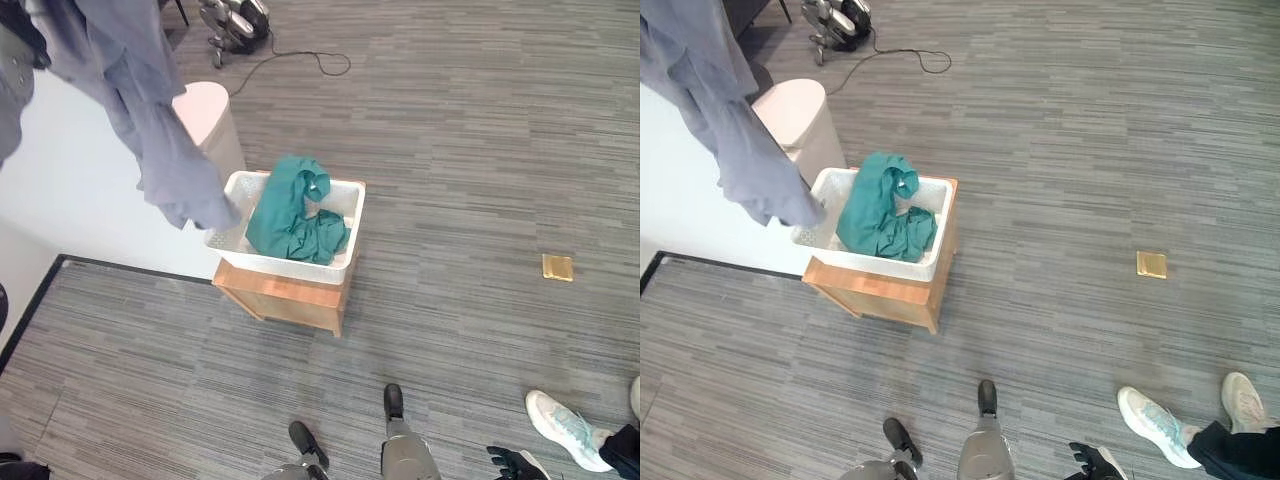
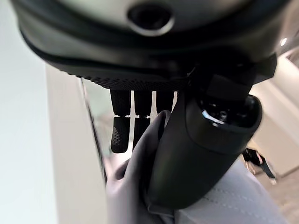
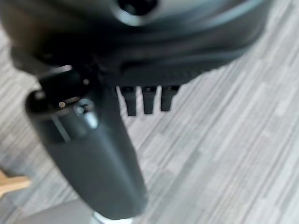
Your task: Pick up bed clothes into laundry basket.
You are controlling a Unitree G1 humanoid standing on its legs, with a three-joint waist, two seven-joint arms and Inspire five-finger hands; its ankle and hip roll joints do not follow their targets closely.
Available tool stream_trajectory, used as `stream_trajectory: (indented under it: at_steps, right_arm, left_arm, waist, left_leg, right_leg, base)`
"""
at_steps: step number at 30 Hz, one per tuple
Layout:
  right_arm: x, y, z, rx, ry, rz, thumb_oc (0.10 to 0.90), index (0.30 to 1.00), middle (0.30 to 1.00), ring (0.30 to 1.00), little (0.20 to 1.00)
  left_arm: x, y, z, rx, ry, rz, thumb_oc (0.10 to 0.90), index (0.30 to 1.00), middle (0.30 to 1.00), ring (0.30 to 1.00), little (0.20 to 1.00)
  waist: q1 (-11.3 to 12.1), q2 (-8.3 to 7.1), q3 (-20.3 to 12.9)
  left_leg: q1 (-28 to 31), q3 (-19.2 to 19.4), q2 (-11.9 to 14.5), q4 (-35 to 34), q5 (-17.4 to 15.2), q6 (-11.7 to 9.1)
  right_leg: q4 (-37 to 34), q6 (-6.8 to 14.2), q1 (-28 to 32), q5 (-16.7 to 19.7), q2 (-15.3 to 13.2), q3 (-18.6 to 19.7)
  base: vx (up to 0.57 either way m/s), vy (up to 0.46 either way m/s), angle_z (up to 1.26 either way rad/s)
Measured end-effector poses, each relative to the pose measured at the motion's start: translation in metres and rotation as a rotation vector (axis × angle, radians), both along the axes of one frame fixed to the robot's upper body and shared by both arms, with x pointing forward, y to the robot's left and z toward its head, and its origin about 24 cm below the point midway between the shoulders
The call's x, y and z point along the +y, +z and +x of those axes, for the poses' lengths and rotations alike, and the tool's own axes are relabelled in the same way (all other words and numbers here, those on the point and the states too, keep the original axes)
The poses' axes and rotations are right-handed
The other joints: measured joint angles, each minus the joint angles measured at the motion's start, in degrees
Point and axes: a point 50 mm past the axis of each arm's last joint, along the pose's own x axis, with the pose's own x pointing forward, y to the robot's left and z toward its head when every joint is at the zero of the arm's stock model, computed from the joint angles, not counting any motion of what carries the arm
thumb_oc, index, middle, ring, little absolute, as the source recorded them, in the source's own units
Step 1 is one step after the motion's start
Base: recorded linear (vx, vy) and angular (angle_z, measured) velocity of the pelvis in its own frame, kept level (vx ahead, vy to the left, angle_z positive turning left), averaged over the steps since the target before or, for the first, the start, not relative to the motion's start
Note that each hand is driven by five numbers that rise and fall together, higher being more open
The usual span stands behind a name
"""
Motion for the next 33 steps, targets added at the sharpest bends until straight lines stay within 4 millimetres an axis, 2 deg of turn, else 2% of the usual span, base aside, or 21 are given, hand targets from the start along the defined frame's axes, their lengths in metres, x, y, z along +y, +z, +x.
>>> stream_trajectory:
  at_steps: [3, 6, 9, 12, 15, 16, 18, 19, 20, 22, 23, 25, 28, 33]
  right_arm:
    - [0.0, 0.0, 0.002, -0.01, -0.012, 0.008, 0.8, 0.9, 0.9, 0.9, 0.9]
    - [0.006, -0.007, 0.0, 0.033, -0.018, 0.007, 0.8, 0.9, 0.9, 0.9, 0.9]
    - [0.014, -0.011, 0.003, 0.021, -0.017, 0.029, 0.8, 0.9, 0.9, 0.9, 0.9]
    - [0.021, -0.017, -0.005, 0.055, -0.034, 0.046, 0.8, 0.9, 0.9, 0.9, 0.9]
    - [0.019, -0.019, -0.014, 0.089, -0.052, 0.035, 0.8, 0.9, 0.9, 0.9, 0.9]
    - [0.019, -0.019, -0.017, 0.097, -0.058, 0.031, 0.8, 0.9, 0.9, 0.9, 0.9]
    - [0.02, -0.02, -0.02, 0.105, -0.053, 0.024, 0.8, 0.9, 0.9, 0.9, 0.9]
    - [0.021, -0.02, -0.018, 0.101, -0.049, 0.024, 0.8, 0.9, 0.9, 0.9, 0.9]
    - [0.025, -0.021, -0.01, 0.088, -0.027, 0.026, 0.8, 0.9, 0.9, 0.9, 0.9]
    - [0.029, -0.021, -0.006, 0.074, -0.018, 0.023, 0.8, 0.9, 0.9, 0.9, 0.9]
    - [0.032, -0.021, 0.0, 0.055, -0.015, 0.027, 0.8, 0.9, 0.9, 0.9, 0.9]
    - [0.037, -0.019, 0.012, 0.011, 0.005, 0.03, 0.8, 0.9, 0.9, 0.9, 0.9]
    - [0.041, -0.021, 0.012, 0.017, 0.041, 0.015, 0.8, 0.9, 0.9, 0.9, 0.9]
    - [0.043, -0.02, 0.015, 0.01, 0.061, 0.013, 0.8, 0.9, 0.9, 0.9, 0.9]
  left_arm:
    - [-0.004, 0.005, -0.002, -0.014, -0.017, 0.008, 0.4, 0.3, 0.3, 0.3, 0.3]
    - [-0.024, 0.003, 0.006, -0.014, -0.086, 0.017, 0.4, 0.3, 0.3, 0.3, 0.3]
    - [-0.024, -0.001, 0.009, -0.008, -0.086, -0.002, 0.4, 0.3, 0.3, 0.3, 0.3]
    - [-0.024, -0.009, 0.017, 0.019, -0.077, -0.024, 0.4, 0.3, 0.3, 0.3, 0.3]
    - [-0.023, -0.029, 0.027, 0.068, -0.092, -0.067, 0.4, 0.3, 0.3, 0.3, 0.3]
    - [-0.021, -0.049, 0.035, 0.114, -0.101, -0.105, 0.4, 0.3, 0.3, 0.3, 0.3]
    - [-0.022, -0.075, 0.045, 0.165, -0.13, -0.182, 0.4, 0.3, 0.3, 0.3, 0.3]
    - [-0.021, -0.086, 0.049, 0.184, -0.138, -0.22, 0.4, 0.3, 0.3, 0.3, 0.3]
    - [-0.018, -0.11, 0.056, 0.235, -0.139, -0.291, 0.4, 0.3, 0.3, 0.3, 0.3]
    - [-0.019, -0.133, 0.062, 0.289, -0.131, -0.335, 0.4, 0.3, 0.3, 0.3, 0.3]
    - [-0.017, -0.142, 0.063, 0.31, -0.121, -0.352, 0.4, 0.3, 0.3, 0.3, 0.3]
    - [-0.014, -0.146, 0.064, 0.317, -0.101, -0.389, 0.4, 0.3, 0.3, 0.3, 0.3]
    - [-0.017, -0.151, 0.066, 0.329, -0.098, -0.397, 0.4, 0.3, 0.3, 0.3, 0.3]
    - [-0.03, -0.153, 0.07, 0.319, -0.146, -0.428, 0.4, 0.3, 0.3, 0.3, 0.3]
  waist:
    - [0.5, 1.33, -2.3]
    - [1.9, 1.56, -5.2]
    - [1.9, 1.55, -6.0]
    - [1.8, 0.31, -6.6]
    - [1.7, -0.27, -7.3]
    - [1.5, -0.87, -7.7]
    - [1.2, -1.89, -7.4]
    - [1.3, -1.65, -7.7]
    - [0.9, -2.38, -6.8]
    - [0.4, -3.29, -5.5]
    - [-0.2, -4.0, -3.6]
    - [-0.3, -4.82, -0.2]
    - [-1.4, -5.49, 3.4]
    - [-2.0, -5.53, 4.0]
  left_leg:
    - [0.2, -0.1, 0.0, 0.0, -0.5, 0.1]
    - [0.2, -0.2, 0.2, 0.0, -0.8, -0.2]
    - [0.2, -0.3, 0.2, 0.0, -0.8, -0.4]
    - [-0.4, -0.3, 0.3, 0.0, -0.8, -0.4]
    - [-0.6, -0.3, 0.3, 0.0, -0.8, -0.4]
    - [-0.9, -0.2, 0.2, 0.0, -0.8, -0.4]
    - [-1.6, -0.1, 0.2, 0.0, -0.7, -0.3]
    - [-2.1, 0.0, 0.1, 0.0, -0.5, 0.0]
    - [-3.9, 0.0, 0.0, 0.0, -0.2, 0.1]
    - [-5.4, 0.3, 0.0, 0.0, 0.7, 0.3]
    - [-5.9, 0.6, 0.0, 0.2, 1.1, 0.8]
    - [-7.9, 0.7, -0.1, 0.0, 1.7, 1.3]
    - [-8.2, 1.1, -0.1, 0.1, 1.9, 1.7]
    - [-8.4, 1.2, 0.1, 0.1, 1.7, 1.8]
  right_leg:
    - [0.0, 0.4, 0.3, -0.5, 0.0, 0.1]
    - [-0.1, 0.8, 0.2, -1.1, 0.1, -0.1]
    - [-0.3, 0.5, 0.3, -1.4, 0.1, 0.0]
    - [-0.2, 0.5, -0.2, -1.4, 0.1, -0.1]
    - [-0.3, 0.5, -0.4, -1.4, 0.1, 0.0]
    - [-0.1, 0.5, -0.8, -1.3, 0.1, 0.0]
    - [-0.3, 0.8, -1.6, -1.0, 0.1, 0.1]
    - [-0.3, 0.7, -2.1, -0.8, 0.0, 0.1]
    - [-0.3, 0.6, -4.0, -0.4, -0.1, 0.2]
    - [-0.4, 0.3, -5.5, 0.1, -0.1, 0.2]
    - [-0.3, 0.0, -6.5, 0.6, -0.1, 0.3]
    - [-0.1, -0.2, -8.1, 1.5, -0.3, 0.4]
    - [0.0, -0.5, -8.6, 1.9, -0.2, 0.5]
    - [0.0, -0.5, -9.1, 1.9, 0.0, 0.3]
  base:
    - [0.07, 0.003, -0.01]
    - [0.03, -0.008, 0.04]
    - [0.03, 0.006, 0.02]
    - [0.0, -0.006, 0.01]
    - [-0.02, 0.001, -0.01]
    - [-0.1, 0.008, -0.03]
    - [-0.11, 0.006, -0.02]
    - [-0.12, 0.008, -0.02]
    - [-0.08, 0.005, -0.04]
    - [-0.11, 0.007, -0.01]
    - [-0.08, 0.004, -0.03]
    - [-0.03, -0.002, -0.05]
    - [-0.02, -0.008, -0.03]
    - [0.0, -0.002, -0.05]
